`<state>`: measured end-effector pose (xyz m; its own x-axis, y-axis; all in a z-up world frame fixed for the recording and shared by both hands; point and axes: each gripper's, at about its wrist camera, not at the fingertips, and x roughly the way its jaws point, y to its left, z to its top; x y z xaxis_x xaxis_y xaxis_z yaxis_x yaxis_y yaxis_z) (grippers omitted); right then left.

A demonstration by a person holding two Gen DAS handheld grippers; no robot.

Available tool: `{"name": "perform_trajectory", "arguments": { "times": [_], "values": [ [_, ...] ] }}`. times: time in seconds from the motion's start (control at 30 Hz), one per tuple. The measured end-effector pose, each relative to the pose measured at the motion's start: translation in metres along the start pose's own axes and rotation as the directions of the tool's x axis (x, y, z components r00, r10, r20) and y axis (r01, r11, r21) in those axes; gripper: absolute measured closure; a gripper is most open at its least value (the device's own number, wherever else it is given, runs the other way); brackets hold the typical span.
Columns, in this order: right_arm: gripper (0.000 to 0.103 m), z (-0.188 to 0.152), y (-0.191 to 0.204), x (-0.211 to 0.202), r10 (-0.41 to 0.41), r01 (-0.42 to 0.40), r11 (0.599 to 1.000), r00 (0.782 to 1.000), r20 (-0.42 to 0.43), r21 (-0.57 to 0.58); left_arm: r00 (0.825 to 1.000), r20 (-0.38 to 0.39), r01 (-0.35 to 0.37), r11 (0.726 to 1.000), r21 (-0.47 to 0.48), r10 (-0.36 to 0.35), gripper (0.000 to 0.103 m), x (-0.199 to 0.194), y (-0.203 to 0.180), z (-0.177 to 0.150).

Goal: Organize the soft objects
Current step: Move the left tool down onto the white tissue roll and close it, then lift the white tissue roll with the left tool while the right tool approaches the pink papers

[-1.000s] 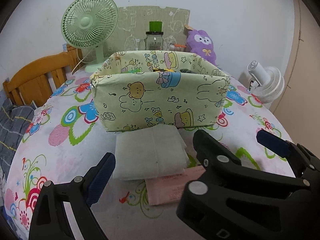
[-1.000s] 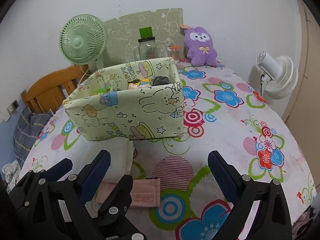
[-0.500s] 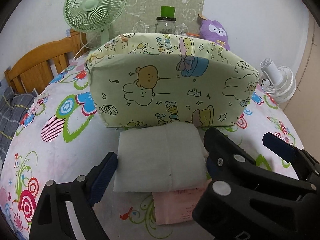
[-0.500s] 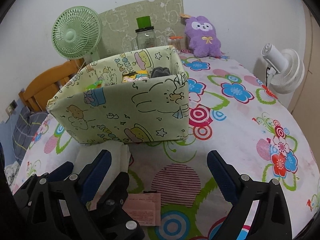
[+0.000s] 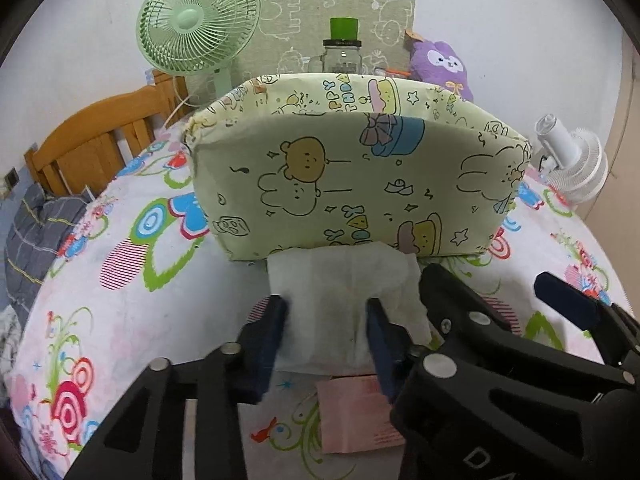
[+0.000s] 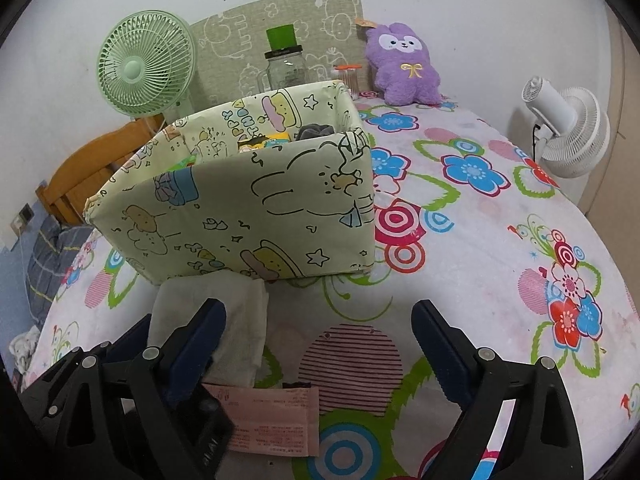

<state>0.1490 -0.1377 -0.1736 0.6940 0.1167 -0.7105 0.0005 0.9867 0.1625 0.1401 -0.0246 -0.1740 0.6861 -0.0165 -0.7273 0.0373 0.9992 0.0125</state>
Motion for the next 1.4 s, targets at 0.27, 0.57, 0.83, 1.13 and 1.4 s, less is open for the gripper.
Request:
{"name": "perform_trajectory", "arguments": {
  "times": [0.27, 0.57, 0.83, 1.13, 1.4],
  "values": [
    [0.007, -0.003, 0.002, -0.015, 0.004, -0.003, 1.000, 1.000, 0.023, -0.016, 1.000, 0.018, 0.010, 1.000, -0.008, -0.010, 0.070, -0.013, 0.003, -0.003],
    [0.008, -0.013, 0.014, -0.036, 0.021, -0.019, 0.999, 0.999, 0.044, -0.051, 0.999, 0.048, -0.012, 1.000, -0.018, 0.013, 0.070, -0.038, 0.011, -0.017],
    [0.008, -0.029, 0.027, -0.054, 0.040, -0.035, 0.995, 0.998, 0.054, -0.089, 0.996, 0.073, -0.053, 0.998, -0.044, 0.056, 0.070, -0.059, 0.021, -0.035],
    [0.008, -0.046, 0.030, -0.070, 0.052, -0.046, 0.992, 0.997, 0.054, -0.114, 0.996, 0.073, -0.054, 0.998, -0.044, 0.057, 0.070, -0.074, 0.021, -0.053],
    [0.008, -0.060, 0.023, -0.059, 0.035, -0.034, 0.994, 0.999, 0.009, -0.105, 0.997, 0.038, -0.066, 0.997, -0.039, 0.068, 0.069, -0.066, 0.017, -0.065]
  ]
}}
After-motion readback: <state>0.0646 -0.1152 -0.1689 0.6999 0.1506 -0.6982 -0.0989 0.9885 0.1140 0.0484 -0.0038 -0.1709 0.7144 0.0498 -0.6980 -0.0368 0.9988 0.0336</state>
